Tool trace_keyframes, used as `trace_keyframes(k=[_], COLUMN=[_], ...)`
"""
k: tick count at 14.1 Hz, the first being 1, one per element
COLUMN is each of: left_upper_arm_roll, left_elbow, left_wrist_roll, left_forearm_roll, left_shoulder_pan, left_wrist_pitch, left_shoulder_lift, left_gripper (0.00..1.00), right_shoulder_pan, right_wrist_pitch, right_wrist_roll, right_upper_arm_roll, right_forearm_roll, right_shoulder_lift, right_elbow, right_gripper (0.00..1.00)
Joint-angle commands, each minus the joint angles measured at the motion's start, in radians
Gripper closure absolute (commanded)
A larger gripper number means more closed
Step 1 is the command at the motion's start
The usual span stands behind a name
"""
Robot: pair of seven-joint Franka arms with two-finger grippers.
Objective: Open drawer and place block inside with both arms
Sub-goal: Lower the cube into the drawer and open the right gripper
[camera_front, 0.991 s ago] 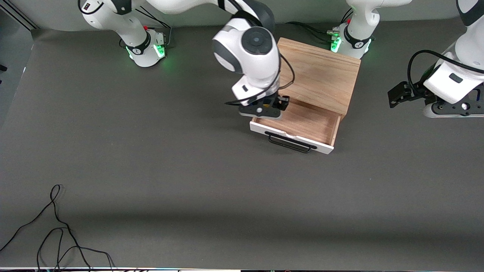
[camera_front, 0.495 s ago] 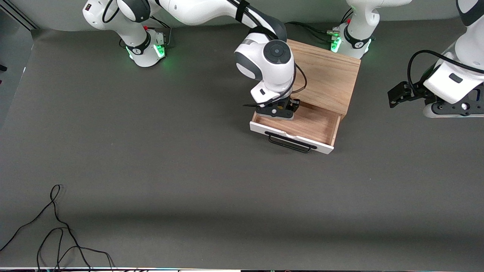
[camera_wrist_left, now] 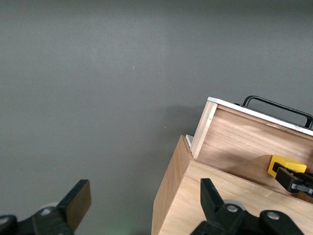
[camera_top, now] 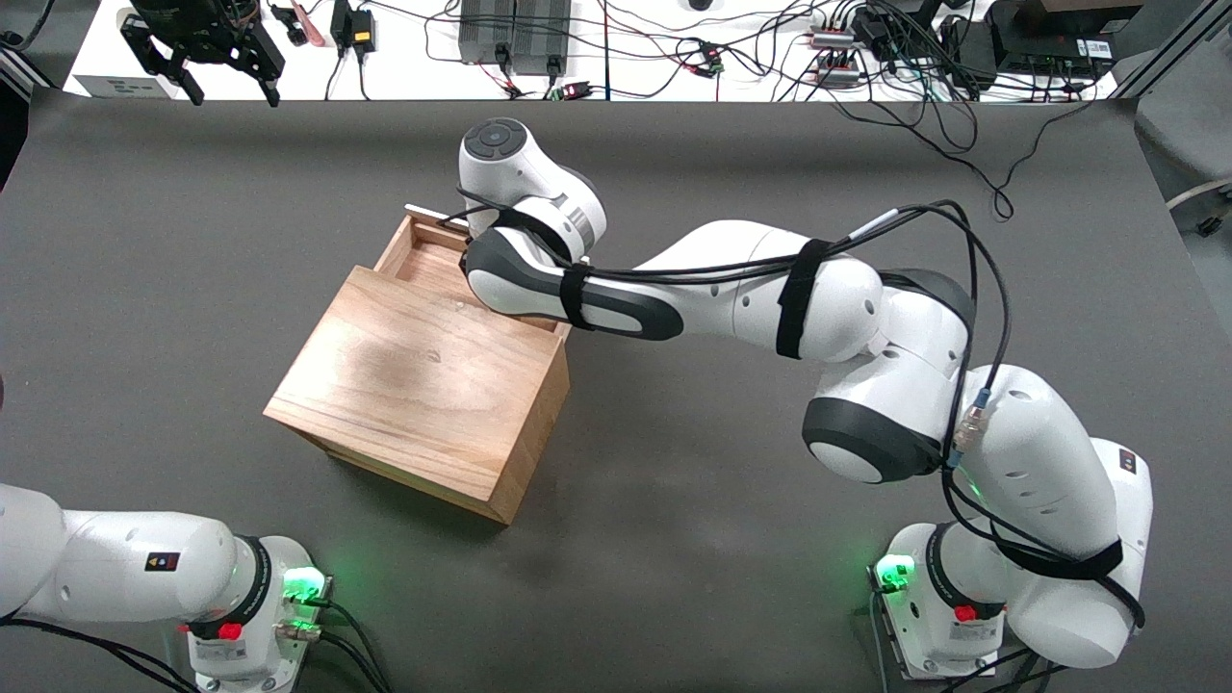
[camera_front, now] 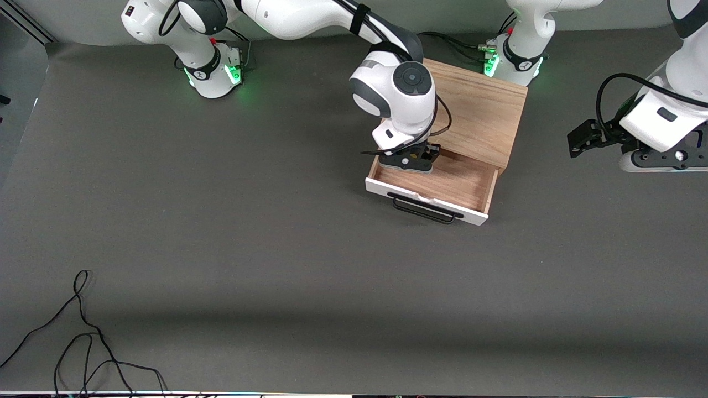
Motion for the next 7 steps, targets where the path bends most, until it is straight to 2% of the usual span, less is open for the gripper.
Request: trace_keyframes(k=[1,5,7], left_upper_arm_roll=[-0.003,-0.001,-0.003], left_elbow=[0.0,0.0,0.0], left_wrist_roll=[0.019,0.019,0.019], left_forearm_roll=[0.004,0.004,0.004], left_shoulder_pan=[0.005,0.005,0.005], left_wrist_pitch=[-0.012,-0.012,-0.012], left_shoulder_lift=[-0.009,-0.009,-0.009], left_gripper=[0.0,0.0,0.0], right_shoulder_pan=[0.021,0.02,0.005], right_wrist_pitch=[0.002,-0.006,-0.018], right_wrist_roll=[0.037,0.034,0.019], right_upper_arm_roll=[-0.019,-0.023,-0.025], right_forearm_roll=[-0.008,-0.03,-0.034], right_shoulder_lift=[0.025,0.005,-0.053], right_elbow=[0.036,0.048,0.047], right_gripper=[0.01,0.0,0.0])
